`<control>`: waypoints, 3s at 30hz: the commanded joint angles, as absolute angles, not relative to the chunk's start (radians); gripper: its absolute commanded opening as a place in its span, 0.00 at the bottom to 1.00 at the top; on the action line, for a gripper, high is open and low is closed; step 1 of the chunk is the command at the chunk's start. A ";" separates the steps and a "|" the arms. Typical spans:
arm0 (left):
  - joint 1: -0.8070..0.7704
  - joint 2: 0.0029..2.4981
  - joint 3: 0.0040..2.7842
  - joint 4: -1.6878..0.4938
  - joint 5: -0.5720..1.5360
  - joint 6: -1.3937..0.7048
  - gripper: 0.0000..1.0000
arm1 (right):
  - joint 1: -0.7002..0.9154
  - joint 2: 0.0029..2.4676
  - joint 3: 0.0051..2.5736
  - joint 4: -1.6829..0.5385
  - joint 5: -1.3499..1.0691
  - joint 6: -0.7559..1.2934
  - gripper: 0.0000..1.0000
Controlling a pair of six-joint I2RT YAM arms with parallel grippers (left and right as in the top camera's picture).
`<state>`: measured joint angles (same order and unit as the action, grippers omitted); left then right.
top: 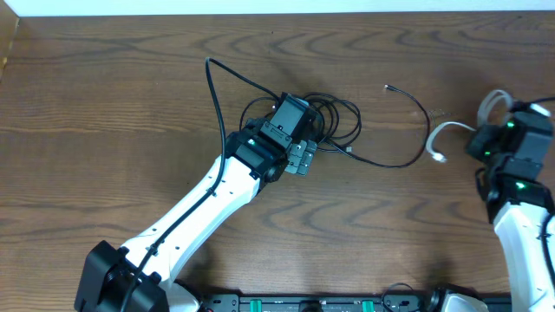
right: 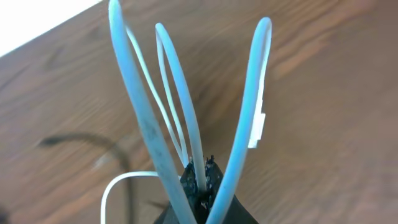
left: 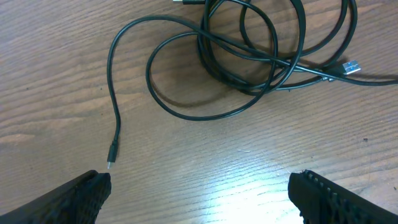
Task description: Untangle cables
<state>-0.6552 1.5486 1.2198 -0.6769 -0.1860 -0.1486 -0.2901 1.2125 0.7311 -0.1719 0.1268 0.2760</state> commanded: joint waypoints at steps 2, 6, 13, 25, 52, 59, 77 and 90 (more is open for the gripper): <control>-0.650 1.542 1.228 -0.681 -0.196 -0.134 0.98 | -0.432 1.211 0.754 -0.096 0.181 0.245 0.01; -0.650 1.542 1.228 -0.681 -0.196 -0.134 0.98 | -0.570 1.242 0.754 0.010 0.139 0.245 0.01; -0.650 1.542 1.228 -0.681 -0.196 -0.134 0.98 | -0.732 1.399 0.760 0.212 0.041 0.245 0.01; -0.650 1.542 1.228 -0.681 -0.196 -0.134 0.98 | -0.773 1.805 1.087 0.188 0.046 0.246 0.01; -0.650 1.542 1.228 -0.681 -0.196 -0.134 0.98 | -0.764 1.913 1.140 0.008 -0.370 0.295 0.98; -0.650 1.542 1.228 -0.681 -0.196 -0.135 0.98 | -0.761 1.909 1.140 0.009 -0.225 0.344 0.99; -0.650 1.542 1.228 -0.681 -0.196 -0.135 0.98 | -0.757 1.944 1.140 0.147 -0.006 0.305 0.80; -0.650 1.542 1.228 -0.681 -0.196 -0.135 0.98 | -0.757 1.982 1.140 0.134 -0.131 0.306 0.01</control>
